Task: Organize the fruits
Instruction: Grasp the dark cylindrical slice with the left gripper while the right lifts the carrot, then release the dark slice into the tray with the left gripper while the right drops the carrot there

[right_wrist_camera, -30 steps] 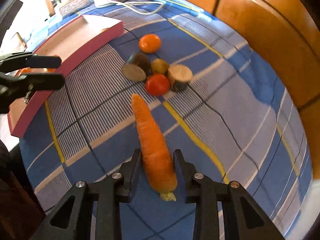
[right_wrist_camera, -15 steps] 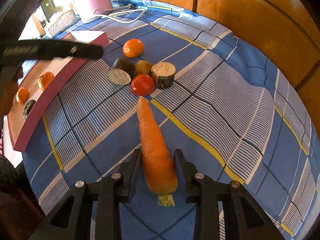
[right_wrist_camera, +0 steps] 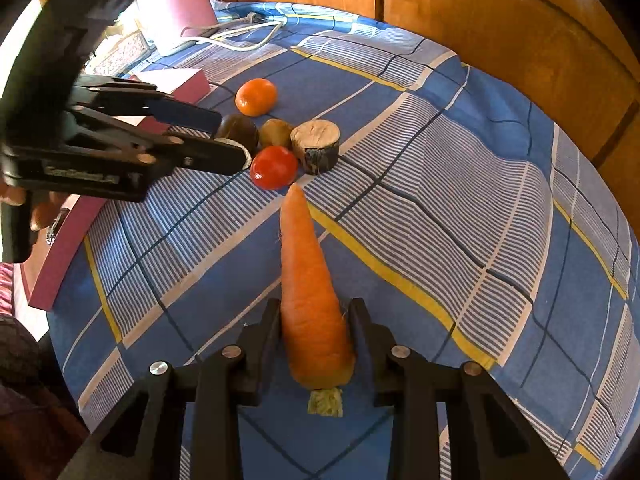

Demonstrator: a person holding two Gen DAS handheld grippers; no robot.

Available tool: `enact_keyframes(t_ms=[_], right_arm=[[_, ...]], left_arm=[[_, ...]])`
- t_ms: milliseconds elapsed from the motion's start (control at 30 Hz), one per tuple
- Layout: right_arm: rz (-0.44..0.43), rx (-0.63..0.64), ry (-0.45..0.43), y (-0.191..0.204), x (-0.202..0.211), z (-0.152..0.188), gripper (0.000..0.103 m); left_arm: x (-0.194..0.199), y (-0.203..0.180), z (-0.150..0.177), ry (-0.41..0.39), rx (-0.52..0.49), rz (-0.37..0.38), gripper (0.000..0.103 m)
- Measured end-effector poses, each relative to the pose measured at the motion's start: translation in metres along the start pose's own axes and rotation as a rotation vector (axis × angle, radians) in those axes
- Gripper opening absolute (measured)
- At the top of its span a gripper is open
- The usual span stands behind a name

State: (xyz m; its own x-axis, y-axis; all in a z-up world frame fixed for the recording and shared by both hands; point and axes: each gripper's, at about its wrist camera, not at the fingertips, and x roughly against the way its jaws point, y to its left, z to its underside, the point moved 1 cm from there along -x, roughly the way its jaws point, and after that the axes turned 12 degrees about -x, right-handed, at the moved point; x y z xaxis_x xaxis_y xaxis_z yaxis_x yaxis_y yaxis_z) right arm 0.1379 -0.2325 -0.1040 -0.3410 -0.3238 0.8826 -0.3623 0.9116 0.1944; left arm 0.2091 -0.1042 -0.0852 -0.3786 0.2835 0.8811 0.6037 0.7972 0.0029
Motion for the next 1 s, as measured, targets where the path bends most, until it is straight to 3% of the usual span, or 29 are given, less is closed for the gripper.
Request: enact_keyframes(t_ms=[67, 167, 233, 467, 767, 1000], right_arm=[[-0.003, 0.0, -0.002, -0.001, 0.0, 0.0, 0.035], [-0.003, -0.004, -0.005, -0.005, 0.002, 0.001, 0.035], [0.001, -0.006, -0.01, -0.005, 0.002, 0.002, 0.035], [0.034, -0.039, -0.041, 0.001, 0.001, 0.006, 0.034], [0.068, -0.171, -0.066, 0.005, 0.0, 0.001, 0.03], [0.061, -0.232, -0.05, 0.002, -0.004, -0.002, 0.031]], left_arm=[[-0.003, 0.002, 0.0, -0.003, 0.003, 0.022, 0.052], [-0.006, 0.0, 0.002, 0.009, -0.003, 0.028, 0.035], [-0.007, -0.002, 0.006, 0.013, -0.003, 0.03, 0.033], [-0.001, -0.009, 0.015, 0.003, 0.041, 0.007, 0.033], [0.01, -0.018, 0.033, 0.003, 0.133, -0.038, 0.032], [0.026, -0.024, 0.046, -0.012, 0.18, -0.07, 0.033]])
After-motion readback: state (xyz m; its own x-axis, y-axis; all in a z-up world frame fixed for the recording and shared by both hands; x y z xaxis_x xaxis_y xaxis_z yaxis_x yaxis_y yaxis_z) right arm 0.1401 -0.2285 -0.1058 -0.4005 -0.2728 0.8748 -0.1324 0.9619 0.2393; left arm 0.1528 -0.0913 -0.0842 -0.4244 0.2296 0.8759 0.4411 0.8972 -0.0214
